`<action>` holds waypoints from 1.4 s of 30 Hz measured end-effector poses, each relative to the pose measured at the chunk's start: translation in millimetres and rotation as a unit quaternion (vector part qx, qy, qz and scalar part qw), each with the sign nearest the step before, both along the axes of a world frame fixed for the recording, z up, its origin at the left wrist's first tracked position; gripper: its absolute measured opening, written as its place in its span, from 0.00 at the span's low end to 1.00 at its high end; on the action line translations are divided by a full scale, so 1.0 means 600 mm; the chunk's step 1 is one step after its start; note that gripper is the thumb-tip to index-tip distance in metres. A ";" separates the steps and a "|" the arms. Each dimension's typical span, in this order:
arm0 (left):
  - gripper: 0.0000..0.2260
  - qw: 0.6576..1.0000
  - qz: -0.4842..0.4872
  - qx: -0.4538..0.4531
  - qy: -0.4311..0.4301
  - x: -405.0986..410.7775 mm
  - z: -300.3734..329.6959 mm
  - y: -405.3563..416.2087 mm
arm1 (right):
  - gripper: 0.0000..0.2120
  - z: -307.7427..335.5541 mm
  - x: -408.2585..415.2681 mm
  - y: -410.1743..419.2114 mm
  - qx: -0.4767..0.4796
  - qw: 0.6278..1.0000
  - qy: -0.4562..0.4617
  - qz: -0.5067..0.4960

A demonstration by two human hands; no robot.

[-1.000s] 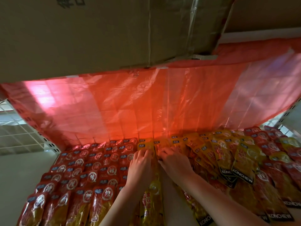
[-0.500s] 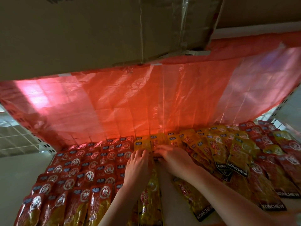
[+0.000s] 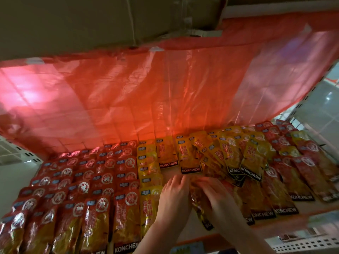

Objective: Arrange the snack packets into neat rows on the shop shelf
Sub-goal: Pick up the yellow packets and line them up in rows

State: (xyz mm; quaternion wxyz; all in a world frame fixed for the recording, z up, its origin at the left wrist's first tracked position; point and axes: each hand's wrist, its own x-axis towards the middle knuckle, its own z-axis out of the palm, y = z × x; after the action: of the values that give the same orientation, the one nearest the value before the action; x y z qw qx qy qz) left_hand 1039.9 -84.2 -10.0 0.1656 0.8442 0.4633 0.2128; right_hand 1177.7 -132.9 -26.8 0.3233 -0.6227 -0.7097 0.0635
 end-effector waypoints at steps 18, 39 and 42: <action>0.12 0.980 0.086 -0.086 -0.160 0.006 0.007 0.001 | 0.21 -0.018 -0.006 -0.004 -0.022 0.999 -0.041 -0.018; 0.06 0.728 0.231 -0.385 -0.517 -0.077 0.096 0.059 | 0.39 0.039 -0.028 -0.022 0.050 0.991 -0.085 0.092; 0.05 0.766 0.202 -0.384 -0.474 -0.074 0.091 0.056 | 0.25 0.048 -0.033 -0.010 0.092 0.992 -0.058 0.066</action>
State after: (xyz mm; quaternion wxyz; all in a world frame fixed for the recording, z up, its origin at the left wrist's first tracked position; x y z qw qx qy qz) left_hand 995.6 -50.4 44.7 0.6279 0.3885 0.5289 0.4184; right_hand 1158.0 -138.8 2.0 0.3327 -0.5447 -0.7696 -0.0173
